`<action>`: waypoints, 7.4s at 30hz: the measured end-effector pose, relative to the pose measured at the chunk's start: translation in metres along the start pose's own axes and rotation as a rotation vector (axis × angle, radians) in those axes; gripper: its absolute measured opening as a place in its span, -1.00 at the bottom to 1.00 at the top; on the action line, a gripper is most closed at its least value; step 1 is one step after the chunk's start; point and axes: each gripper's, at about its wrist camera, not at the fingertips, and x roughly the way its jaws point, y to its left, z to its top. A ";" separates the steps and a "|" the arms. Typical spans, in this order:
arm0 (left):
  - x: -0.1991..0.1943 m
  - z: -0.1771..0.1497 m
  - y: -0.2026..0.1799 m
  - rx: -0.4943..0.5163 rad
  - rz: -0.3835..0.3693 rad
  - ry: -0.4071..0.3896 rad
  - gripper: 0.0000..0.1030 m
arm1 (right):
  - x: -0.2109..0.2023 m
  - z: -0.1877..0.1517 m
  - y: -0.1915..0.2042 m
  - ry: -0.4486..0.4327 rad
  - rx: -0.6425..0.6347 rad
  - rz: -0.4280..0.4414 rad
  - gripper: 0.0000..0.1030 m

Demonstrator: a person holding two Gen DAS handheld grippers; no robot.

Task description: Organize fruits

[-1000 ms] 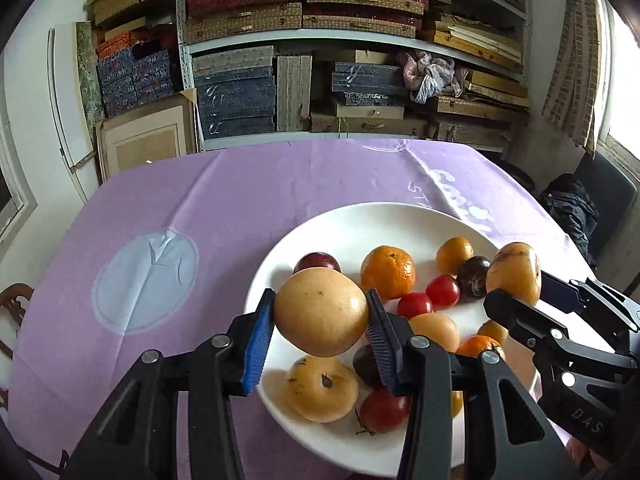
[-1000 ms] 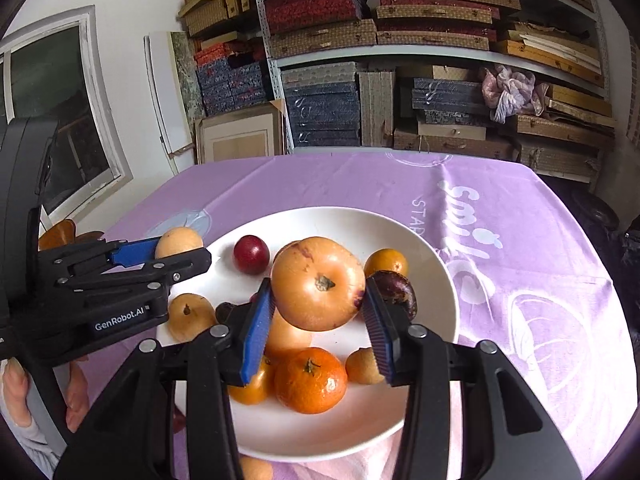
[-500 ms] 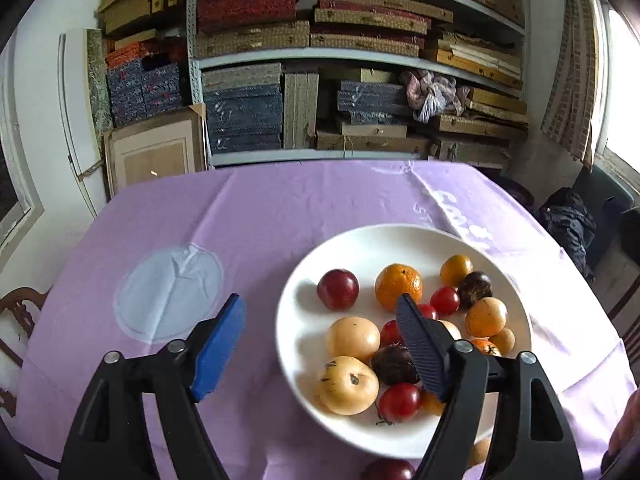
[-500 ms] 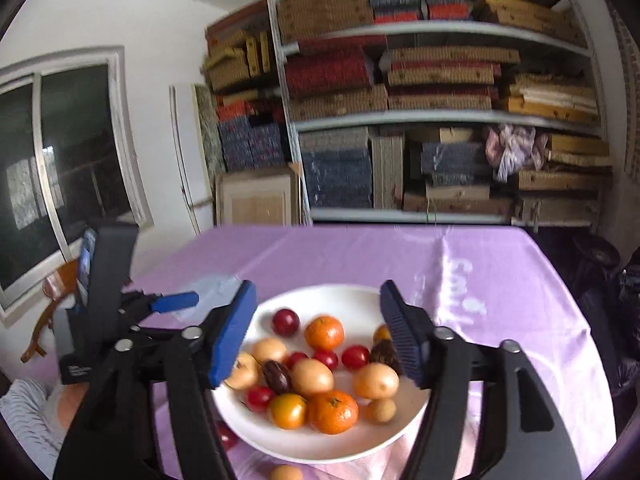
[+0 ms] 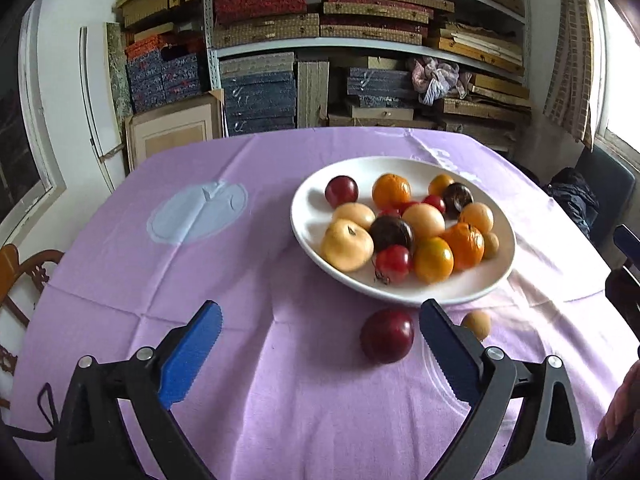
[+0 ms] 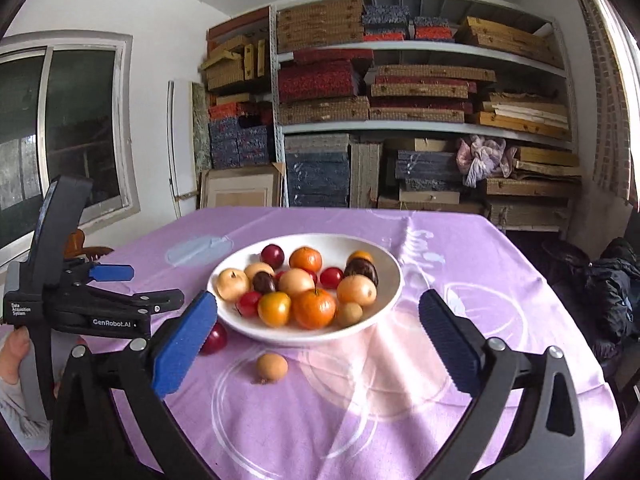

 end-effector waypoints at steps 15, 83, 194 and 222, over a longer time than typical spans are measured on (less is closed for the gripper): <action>0.035 -0.022 -0.017 0.063 -0.030 0.088 0.93 | 0.027 -0.015 -0.007 0.100 0.013 -0.012 0.92; 0.021 -0.016 0.019 -0.007 -0.041 0.055 -0.26 | 0.121 -0.039 0.048 0.517 -0.159 0.057 -0.43; -0.038 -0.035 -0.012 -0.021 0.034 -0.080 0.60 | 0.002 -0.015 0.020 0.231 0.074 0.004 0.58; 0.010 -0.046 -0.023 0.002 0.015 0.103 0.88 | 0.052 -0.041 0.009 0.479 0.107 -0.065 0.92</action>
